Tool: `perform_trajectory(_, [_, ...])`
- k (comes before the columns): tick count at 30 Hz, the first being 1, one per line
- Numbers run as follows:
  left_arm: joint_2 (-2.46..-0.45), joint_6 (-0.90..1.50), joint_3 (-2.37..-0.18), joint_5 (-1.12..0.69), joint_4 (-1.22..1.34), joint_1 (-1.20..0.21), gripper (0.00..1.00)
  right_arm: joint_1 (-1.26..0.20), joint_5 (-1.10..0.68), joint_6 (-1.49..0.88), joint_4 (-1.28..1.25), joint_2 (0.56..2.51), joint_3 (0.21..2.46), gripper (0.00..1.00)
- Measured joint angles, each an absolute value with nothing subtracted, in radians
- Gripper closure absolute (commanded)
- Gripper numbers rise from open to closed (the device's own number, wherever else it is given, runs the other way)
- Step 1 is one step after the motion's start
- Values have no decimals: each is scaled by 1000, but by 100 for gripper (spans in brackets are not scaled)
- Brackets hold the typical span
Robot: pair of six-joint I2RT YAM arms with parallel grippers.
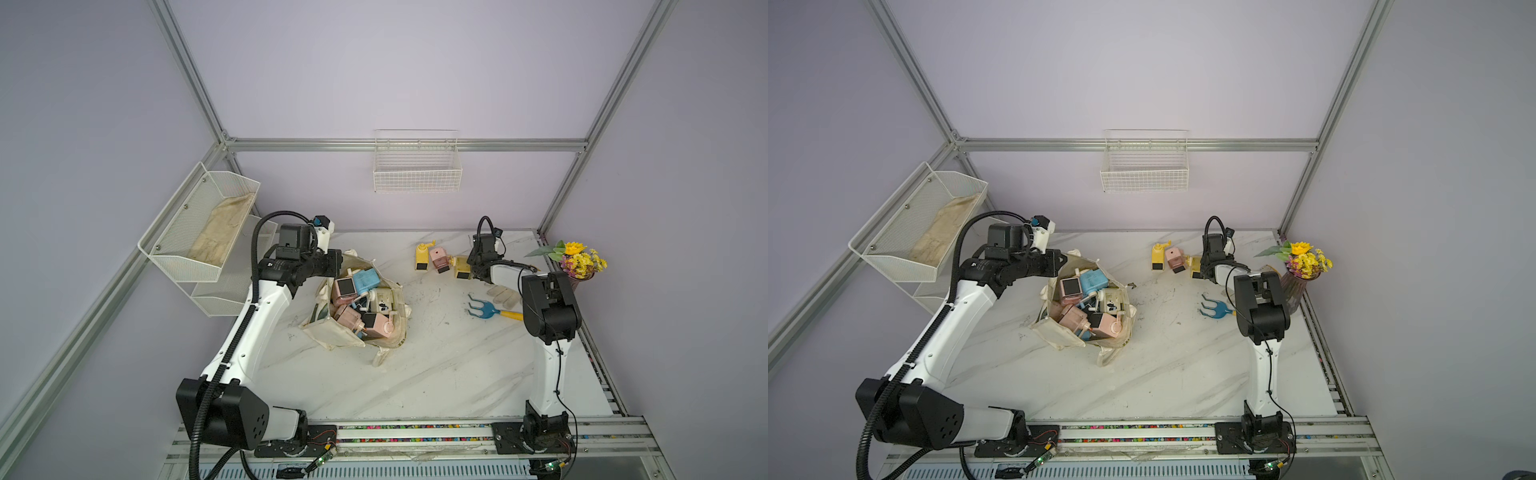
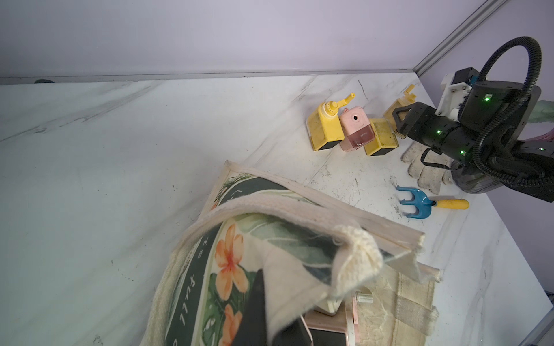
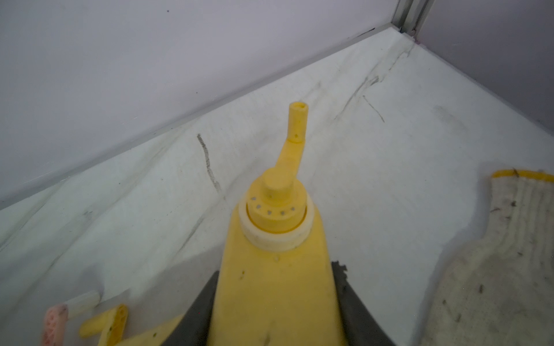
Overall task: Take out the pencil sharpeners from the tote bags
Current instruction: Place the pencil sharpener at the center of the board.
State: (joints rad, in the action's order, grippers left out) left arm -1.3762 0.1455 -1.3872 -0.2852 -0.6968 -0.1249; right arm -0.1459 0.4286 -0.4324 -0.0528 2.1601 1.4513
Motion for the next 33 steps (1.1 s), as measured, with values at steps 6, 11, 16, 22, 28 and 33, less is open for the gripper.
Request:
perform_trajectory(6, [-1376, 146, -1387, -284, -697, -126, 100, -146, 403, -430, -53, 2162, 1455, 68])
perform_trajectory(11, [-1376, 146, -1387, -283, -697, -126, 100, -146, 401, -430, -52, 2166, 1462, 45])
perform_trajectory(16, [-1376, 145, -1387, -283, -697, -126, 99, -146, 397, -433, -47, 2166, 1462, 34])
perform_trajectory(22, [-1376, 145, -1387, -283, -697, -126, 99, -146, 394, -437, -37, 2166, 1462, 32])
perform_trajectory(28, [-1376, 145, -1388, -282, -697, -126, 99, -146, 393, -445, -31, 2162, 1462, 27])
perform_trajectory(33, [-1376, 145, -1387, -281, -697, -127, 99, -150, 379, -467, -10, 2067, 1409, 25])
